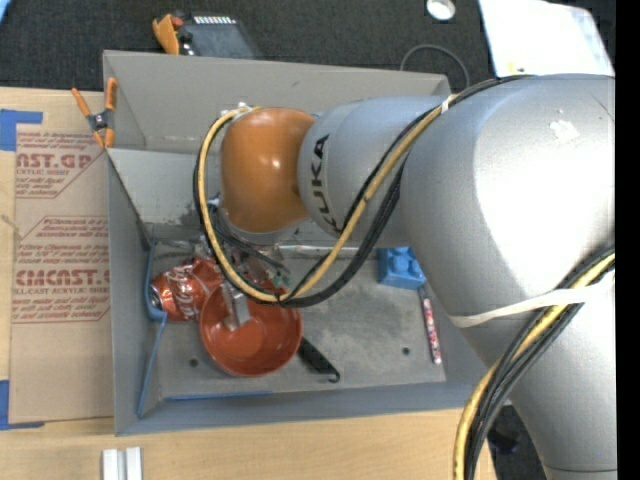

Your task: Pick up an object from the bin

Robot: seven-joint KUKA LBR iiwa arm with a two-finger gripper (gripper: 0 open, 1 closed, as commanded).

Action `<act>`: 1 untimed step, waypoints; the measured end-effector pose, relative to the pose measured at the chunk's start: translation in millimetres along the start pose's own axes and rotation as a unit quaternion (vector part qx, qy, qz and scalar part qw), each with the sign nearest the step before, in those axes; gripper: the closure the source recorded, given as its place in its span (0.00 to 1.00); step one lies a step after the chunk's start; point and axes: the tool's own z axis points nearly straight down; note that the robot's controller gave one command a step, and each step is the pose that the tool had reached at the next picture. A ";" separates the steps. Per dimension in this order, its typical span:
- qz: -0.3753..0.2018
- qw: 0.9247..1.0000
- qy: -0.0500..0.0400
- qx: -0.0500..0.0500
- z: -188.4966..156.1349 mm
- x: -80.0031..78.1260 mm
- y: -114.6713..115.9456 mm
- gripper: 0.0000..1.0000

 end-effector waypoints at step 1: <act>0.019 1.000 0.002 -0.002 -58.8 -1.1 15.2 1.00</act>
Offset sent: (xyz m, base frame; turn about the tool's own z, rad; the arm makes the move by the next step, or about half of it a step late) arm -0.0184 -0.0031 0.1479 0.0595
